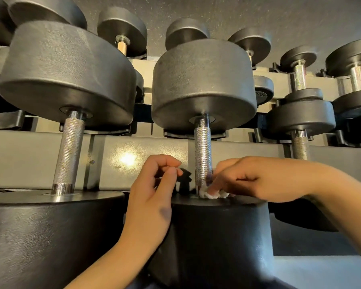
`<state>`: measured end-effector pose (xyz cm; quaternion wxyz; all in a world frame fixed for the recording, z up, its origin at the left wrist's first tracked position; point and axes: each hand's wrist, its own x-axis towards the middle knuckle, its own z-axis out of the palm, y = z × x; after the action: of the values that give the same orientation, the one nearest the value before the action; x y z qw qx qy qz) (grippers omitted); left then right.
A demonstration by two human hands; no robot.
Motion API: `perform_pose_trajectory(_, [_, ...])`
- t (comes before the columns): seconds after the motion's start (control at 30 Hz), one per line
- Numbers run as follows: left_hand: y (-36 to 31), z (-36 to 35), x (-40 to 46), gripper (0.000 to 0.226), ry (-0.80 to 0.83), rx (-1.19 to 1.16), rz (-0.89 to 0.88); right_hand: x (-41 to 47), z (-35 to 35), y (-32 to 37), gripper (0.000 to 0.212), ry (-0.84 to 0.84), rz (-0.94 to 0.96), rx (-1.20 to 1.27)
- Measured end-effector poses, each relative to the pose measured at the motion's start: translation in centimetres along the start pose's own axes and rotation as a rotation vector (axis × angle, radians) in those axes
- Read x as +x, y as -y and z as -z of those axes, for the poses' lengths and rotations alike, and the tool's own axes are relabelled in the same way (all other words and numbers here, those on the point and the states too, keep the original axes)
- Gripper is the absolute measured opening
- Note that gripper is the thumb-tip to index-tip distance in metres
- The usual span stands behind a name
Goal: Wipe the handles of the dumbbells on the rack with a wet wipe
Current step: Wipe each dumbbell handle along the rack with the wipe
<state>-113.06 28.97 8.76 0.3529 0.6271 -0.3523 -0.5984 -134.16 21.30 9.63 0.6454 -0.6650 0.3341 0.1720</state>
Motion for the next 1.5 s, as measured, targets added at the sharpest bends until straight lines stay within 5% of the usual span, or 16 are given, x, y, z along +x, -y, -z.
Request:
perform_pose_trajectory(0.33, [0.4,0.1,0.2,0.012,0.026,-0.034,-0.036,0.0,-0.7,-2.4,0.033,0.004,-0.082,0.429])
perform_pose_trajectory(0.43, [0.5,0.0,0.3,0.013,0.026,-0.044,-0.042,0.3,-1.2,-2.7,0.015,-0.019,-0.045,0.496])
perform_pose_trajectory(0.9, [0.5,0.0,0.2,0.014,0.018,-0.056,-0.045,1.2,-2.1,-4.5,0.03,-0.107,0.083,0.523])
perform_pose_trajectory(1.2, [0.4,-0.3,0.4,0.014,-0.041,-0.038,-0.042,3.2,0.1,2.1,0.011,-0.14,0.299,-0.453])
perform_pose_trajectory(1.4, [0.2,-0.1,0.4,0.014,-0.123,-0.122,-0.041,8.3,1.8,5.8,0.025,0.401,0.006,-0.757])
perform_pose_trajectory(1.5, [0.3,0.2,0.2,0.024,-0.192,-0.151,-0.012,8.8,2.0,6.8,0.02,0.468,-0.027,-0.763])
